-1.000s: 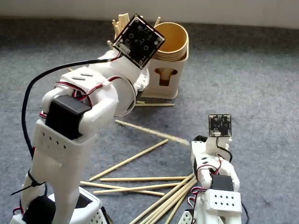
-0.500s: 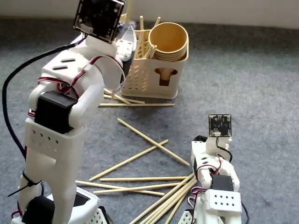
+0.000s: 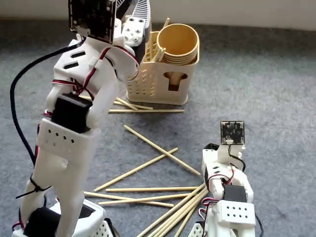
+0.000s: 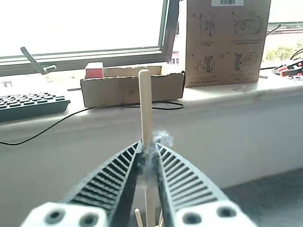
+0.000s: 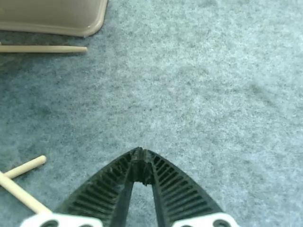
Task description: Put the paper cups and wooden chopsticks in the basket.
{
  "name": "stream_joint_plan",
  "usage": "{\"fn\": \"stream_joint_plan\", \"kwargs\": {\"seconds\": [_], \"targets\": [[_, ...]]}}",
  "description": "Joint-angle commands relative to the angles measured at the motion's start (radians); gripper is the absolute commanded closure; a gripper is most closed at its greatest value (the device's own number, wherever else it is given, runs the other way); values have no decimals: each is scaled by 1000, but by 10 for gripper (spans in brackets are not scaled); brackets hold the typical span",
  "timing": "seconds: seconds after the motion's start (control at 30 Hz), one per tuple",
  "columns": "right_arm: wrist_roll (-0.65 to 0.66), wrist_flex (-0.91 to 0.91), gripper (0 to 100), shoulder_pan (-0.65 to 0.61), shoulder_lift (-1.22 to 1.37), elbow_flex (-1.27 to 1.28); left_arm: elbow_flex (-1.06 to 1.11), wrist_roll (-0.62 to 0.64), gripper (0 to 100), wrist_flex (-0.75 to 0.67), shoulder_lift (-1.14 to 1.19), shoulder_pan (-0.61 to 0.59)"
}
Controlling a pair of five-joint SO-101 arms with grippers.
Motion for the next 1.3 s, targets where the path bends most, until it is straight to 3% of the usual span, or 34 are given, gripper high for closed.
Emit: {"fn": "stream_joint_plan", "kwargs": {"seconds": [0.0, 0.2, 0.57, 0.93, 1.1, 1.27], "targets": [[2, -25, 992, 1, -12, -5, 47, 9, 995, -130, -19, -31], [2, -25, 992, 1, -12, -5, 176, 9, 995, -287, -18, -68], [3, -25, 992, 1, -12, -5, 386, 8, 995, -433, -18, -102], [3, -25, 992, 1, -12, -5, 550, 5, 995, -437, -18, -102], [3, -25, 992, 1, -12, -5, 565, 5, 928, -430, -21, -102], [3, -25, 992, 2, -12, -5, 553, 5, 919, -338, -30, -99]]}}
